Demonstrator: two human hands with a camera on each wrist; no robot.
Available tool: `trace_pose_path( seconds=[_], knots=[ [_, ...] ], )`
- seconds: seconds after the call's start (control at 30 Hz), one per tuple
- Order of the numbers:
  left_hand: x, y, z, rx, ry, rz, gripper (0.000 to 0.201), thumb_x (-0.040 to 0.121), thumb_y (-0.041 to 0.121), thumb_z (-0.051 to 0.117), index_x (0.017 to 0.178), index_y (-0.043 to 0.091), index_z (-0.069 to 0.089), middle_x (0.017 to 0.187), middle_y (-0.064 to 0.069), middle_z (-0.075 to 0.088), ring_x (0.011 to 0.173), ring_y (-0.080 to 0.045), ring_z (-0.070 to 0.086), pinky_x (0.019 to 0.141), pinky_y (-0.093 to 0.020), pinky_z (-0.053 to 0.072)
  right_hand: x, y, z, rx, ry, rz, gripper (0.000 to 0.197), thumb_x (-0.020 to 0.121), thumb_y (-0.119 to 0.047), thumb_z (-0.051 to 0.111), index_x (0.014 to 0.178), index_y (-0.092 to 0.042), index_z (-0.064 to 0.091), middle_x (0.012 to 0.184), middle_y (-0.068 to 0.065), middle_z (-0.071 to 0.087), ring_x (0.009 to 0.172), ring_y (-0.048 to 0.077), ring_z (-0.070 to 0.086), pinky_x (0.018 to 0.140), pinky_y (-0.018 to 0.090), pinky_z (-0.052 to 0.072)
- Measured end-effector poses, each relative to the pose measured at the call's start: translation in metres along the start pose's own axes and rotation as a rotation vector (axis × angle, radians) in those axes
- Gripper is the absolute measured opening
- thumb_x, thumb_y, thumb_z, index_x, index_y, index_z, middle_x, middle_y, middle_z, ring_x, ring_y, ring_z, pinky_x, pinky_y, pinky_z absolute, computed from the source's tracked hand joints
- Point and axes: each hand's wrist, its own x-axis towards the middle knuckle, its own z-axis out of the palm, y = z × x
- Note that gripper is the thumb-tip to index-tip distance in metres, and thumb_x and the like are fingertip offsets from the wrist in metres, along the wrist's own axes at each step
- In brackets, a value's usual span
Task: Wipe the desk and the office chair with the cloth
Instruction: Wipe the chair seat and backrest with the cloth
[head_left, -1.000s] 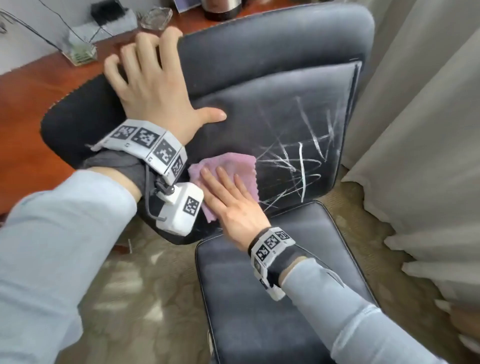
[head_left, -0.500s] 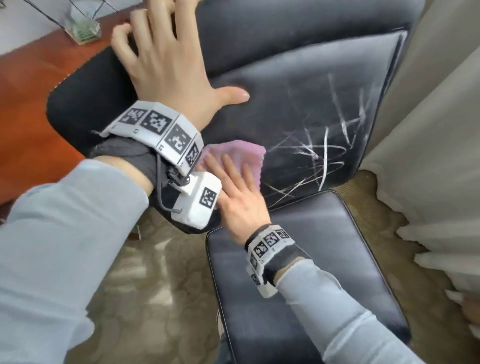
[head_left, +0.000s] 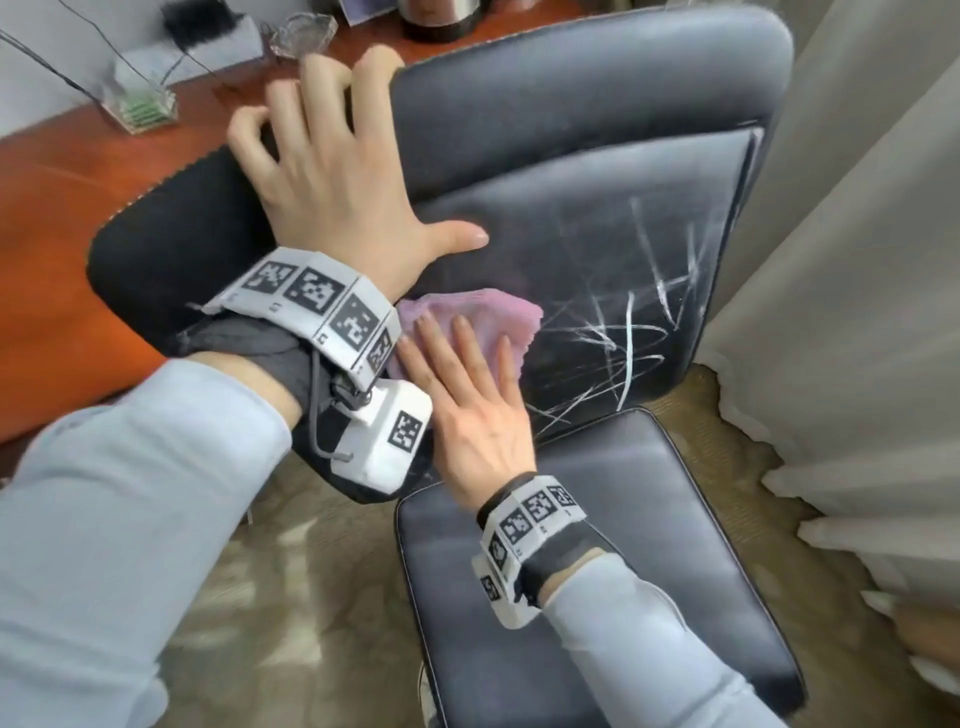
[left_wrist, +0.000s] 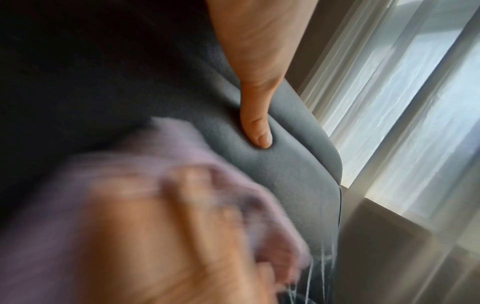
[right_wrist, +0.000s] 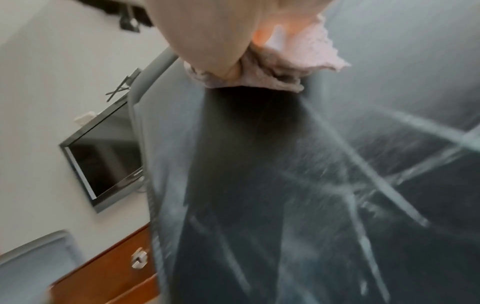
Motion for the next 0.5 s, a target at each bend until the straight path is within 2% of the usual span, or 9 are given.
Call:
trace_pose_path(
  seconds=[0.1, 0.13, 0.17, 0.2, 0.27, 0.33, 0.4, 0.47, 0.5],
  knots=[
    [-0.002, 0.001, 0.001, -0.019, -0.004, 0.011, 0.111, 0.051, 0.084, 0.069, 0.138, 0.022, 0.038, 0.129, -0.008, 0.048, 0.117, -0.034, 0.047, 0.102, -0.051, 0.032, 0.027, 0.037, -0.036, -0.002, 0.103, 0.424, 0.09, 0.074, 0.009, 0.043, 0.156, -0.016, 0.019, 0.164, 0.008, 0.008, 0.151, 0.033, 0.003, 0.119, 0.058, 0.004],
    [-0.001, 0.003, 0.001, -0.022, -0.007, 0.011, 0.111, 0.051, 0.083, 0.069, 0.138, 0.021, 0.039, 0.128, -0.008, 0.049, 0.116, -0.034, 0.047, 0.102, -0.051, 0.033, 0.038, 0.046, -0.046, 0.024, 0.17, 0.531, 0.09, 0.073, 0.012, 0.041, 0.156, -0.013, 0.017, 0.164, 0.011, 0.007, 0.151, 0.035, 0.003, 0.119, 0.059, 0.005],
    [-0.001, 0.004, 0.001, -0.026, -0.009, 0.011, 0.111, 0.051, 0.083, 0.07, 0.137, 0.021, 0.039, 0.128, -0.009, 0.049, 0.116, -0.034, 0.048, 0.102, -0.052, 0.033, 0.047, 0.047, -0.049, 0.035, 0.229, 0.566, 0.088, 0.074, 0.013, 0.04, 0.156, -0.01, 0.018, 0.164, 0.013, 0.009, 0.15, 0.036, 0.004, 0.12, 0.059, 0.008],
    [0.0, 0.004, 0.0, -0.031, -0.009, 0.011, 0.11, 0.052, 0.082, 0.07, 0.137, 0.02, 0.039, 0.127, -0.009, 0.049, 0.116, -0.035, 0.048, 0.102, -0.052, 0.033, 0.052, 0.038, -0.046, 0.043, 0.257, 0.547, 0.086, 0.075, 0.014, 0.041, 0.155, -0.008, 0.02, 0.163, 0.015, 0.01, 0.15, 0.037, 0.004, 0.12, 0.059, 0.01],
    [0.002, 0.002, 0.0, -0.032, -0.002, 0.017, 0.109, 0.053, 0.081, 0.07, 0.137, 0.019, 0.04, 0.127, -0.011, 0.049, 0.114, -0.036, 0.048, 0.101, -0.053, 0.033, 0.044, 0.005, -0.024, 0.087, 0.203, 0.389, 0.076, 0.084, 0.008, 0.05, 0.154, -0.007, 0.024, 0.163, 0.015, 0.009, 0.15, 0.037, 0.002, 0.121, 0.055, 0.01],
    [0.002, -0.001, 0.0, -0.036, 0.001, 0.032, 0.11, 0.052, 0.081, 0.071, 0.137, 0.018, 0.039, 0.126, -0.012, 0.049, 0.112, -0.035, 0.048, 0.099, -0.052, 0.033, 0.02, -0.033, 0.003, 0.154, 0.066, 0.208, 0.066, 0.095, -0.015, 0.057, 0.154, -0.009, 0.027, 0.163, 0.011, 0.009, 0.151, 0.035, 0.001, 0.122, 0.054, 0.009],
    [0.0, -0.002, -0.001, -0.056, -0.002, 0.043, 0.112, 0.051, 0.082, 0.072, 0.138, 0.018, 0.039, 0.126, -0.012, 0.049, 0.111, -0.035, 0.048, 0.098, -0.052, 0.033, -0.003, -0.049, 0.022, 0.096, -0.052, 0.066, 0.062, 0.097, -0.027, 0.05, 0.153, -0.012, 0.03, 0.163, 0.01, 0.015, 0.151, 0.035, 0.006, 0.119, 0.058, 0.016],
    [-0.001, -0.003, -0.002, -0.056, -0.004, 0.059, 0.113, 0.051, 0.082, 0.072, 0.138, 0.018, 0.038, 0.125, -0.012, 0.049, 0.111, -0.035, 0.048, 0.098, -0.052, 0.033, -0.01, -0.037, 0.022, -0.025, -0.088, 0.014, 0.064, 0.096, -0.026, 0.051, 0.155, -0.018, 0.026, 0.163, 0.005, 0.011, 0.151, 0.031, 0.003, 0.117, 0.059, 0.018],
    [-0.001, -0.004, -0.003, -0.049, -0.006, 0.065, 0.113, 0.051, 0.082, 0.072, 0.138, 0.018, 0.038, 0.125, -0.012, 0.049, 0.11, -0.035, 0.048, 0.097, -0.052, 0.033, -0.008, -0.025, 0.017, -0.036, -0.058, 0.063, 0.068, 0.095, -0.018, 0.053, 0.156, -0.019, 0.023, 0.164, 0.003, 0.008, 0.151, 0.029, 0.001, 0.118, 0.059, 0.016]
  ],
)
